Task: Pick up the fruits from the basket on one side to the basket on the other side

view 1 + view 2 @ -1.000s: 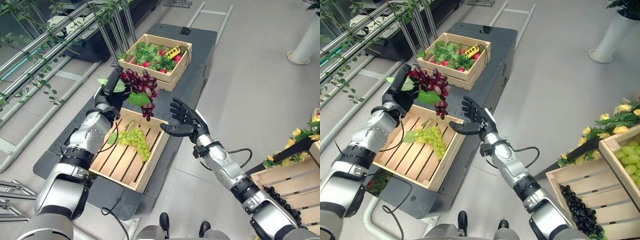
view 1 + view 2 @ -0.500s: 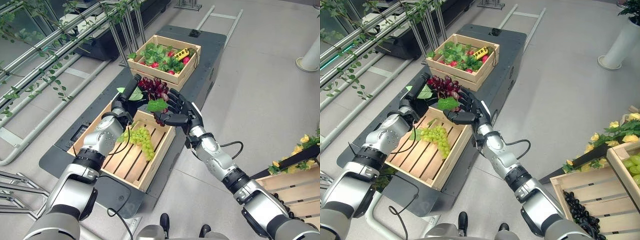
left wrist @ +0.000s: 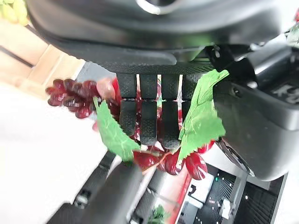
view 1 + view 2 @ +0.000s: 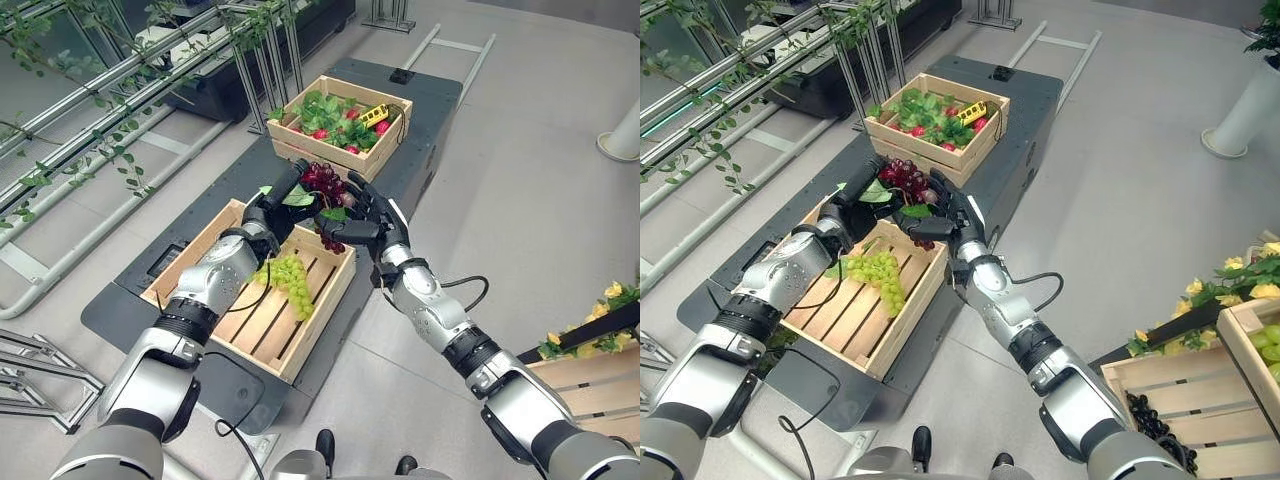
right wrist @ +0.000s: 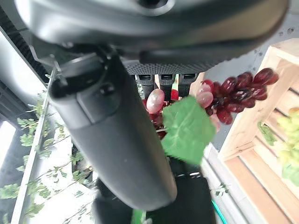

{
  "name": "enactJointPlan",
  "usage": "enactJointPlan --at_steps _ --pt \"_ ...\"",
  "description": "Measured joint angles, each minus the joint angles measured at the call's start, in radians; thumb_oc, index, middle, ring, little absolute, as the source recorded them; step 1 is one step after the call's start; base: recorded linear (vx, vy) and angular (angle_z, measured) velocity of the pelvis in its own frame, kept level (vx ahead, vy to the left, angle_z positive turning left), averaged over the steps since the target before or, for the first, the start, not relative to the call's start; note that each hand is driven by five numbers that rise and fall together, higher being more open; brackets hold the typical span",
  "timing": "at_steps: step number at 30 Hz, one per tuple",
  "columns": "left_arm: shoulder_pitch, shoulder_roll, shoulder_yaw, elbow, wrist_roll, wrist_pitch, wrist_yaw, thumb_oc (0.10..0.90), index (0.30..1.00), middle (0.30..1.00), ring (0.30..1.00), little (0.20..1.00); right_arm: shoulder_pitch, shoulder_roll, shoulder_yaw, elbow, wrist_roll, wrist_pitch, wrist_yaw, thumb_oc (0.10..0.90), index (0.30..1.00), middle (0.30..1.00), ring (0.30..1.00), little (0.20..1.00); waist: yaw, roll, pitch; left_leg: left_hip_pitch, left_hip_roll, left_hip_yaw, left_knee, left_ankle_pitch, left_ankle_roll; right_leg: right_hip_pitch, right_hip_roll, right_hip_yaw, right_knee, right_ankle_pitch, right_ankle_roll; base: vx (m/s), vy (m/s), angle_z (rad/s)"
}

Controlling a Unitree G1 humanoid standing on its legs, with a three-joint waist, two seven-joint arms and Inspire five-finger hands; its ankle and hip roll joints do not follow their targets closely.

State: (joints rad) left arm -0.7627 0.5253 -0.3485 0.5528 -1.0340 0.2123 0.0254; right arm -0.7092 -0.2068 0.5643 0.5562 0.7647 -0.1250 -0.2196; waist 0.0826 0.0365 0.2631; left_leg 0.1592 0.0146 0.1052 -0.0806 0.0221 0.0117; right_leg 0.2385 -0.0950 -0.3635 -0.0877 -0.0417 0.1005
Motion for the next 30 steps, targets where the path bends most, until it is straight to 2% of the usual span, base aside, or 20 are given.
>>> enactJointPlan --at_steps 12,25,26,27,30 --pt "0.0 -0.002 -0.06 -0.163 0.0 0.05 -0.025 0.4 0.3 0.3 0.3 0.3 -0.032 0.018 -0.004 0.109 -0.002 0.026 -0.036 0.8 0.9 0.9 0.9 0.9 0.018 0.0 0.0 -0.002 -0.001 -0.016 0.0 0.001 0.001 0.006 0.0 -0.006 0.0 0.0 0.0 0.0 -0.001 0.03" --pt "0.002 -0.001 -0.062 -0.215 0.0 0.103 -0.026 0.4 0.3 0.3 0.3 0.3 -0.033 0.019 -0.005 0.108 0.0 0.029 -0.079 0.8 0.9 0.9 0.9 0.9 0.027 0.0 0.0 -0.001 -0.003 -0.02 0.0 0.001 0.002 0.008 -0.002 -0.008 0.0 0.0 0.0 0.0 0.0 0.0" --pt "0.002 -0.001 -0.062 -0.215 0.0 0.106 -0.026 0.4 0.3 0.3 0.3 0.3 -0.033 0.019 -0.005 0.108 0.0 0.027 -0.082 0.773 0.86 0.86 0.86 0.86 0.028 0.0 0.0 -0.002 -0.003 -0.02 0.0 0.001 0.002 0.008 -0.002 -0.008 0.0 0.0 0.0 0.0 0.0 0.0" --pt "0.002 -0.001 -0.062 -0.215 0.0 0.106 -0.026 0.4 0.3 0.3 0.3 0.3 -0.033 0.019 -0.004 0.108 0.0 0.025 -0.085 0.4 0.3 0.3 0.3 0.3 0.029 0.0 0.0 -0.002 -0.003 -0.02 0.0 0.002 0.002 0.008 -0.002 -0.008 0.0 0.0 0.0 0.0 0.0 0.0" --pt "0.002 -0.001 -0.057 -0.228 0.0 0.106 -0.026 0.4 0.3 0.3 0.3 0.3 -0.033 0.019 -0.004 0.108 -0.001 0.004 -0.086 0.4 0.3 0.3 0.3 0.3 0.031 0.0 0.0 -0.002 -0.004 -0.02 0.0 0.002 0.003 0.008 -0.003 -0.008 0.0 0.0 0.0 0.0 0.0 0.0"
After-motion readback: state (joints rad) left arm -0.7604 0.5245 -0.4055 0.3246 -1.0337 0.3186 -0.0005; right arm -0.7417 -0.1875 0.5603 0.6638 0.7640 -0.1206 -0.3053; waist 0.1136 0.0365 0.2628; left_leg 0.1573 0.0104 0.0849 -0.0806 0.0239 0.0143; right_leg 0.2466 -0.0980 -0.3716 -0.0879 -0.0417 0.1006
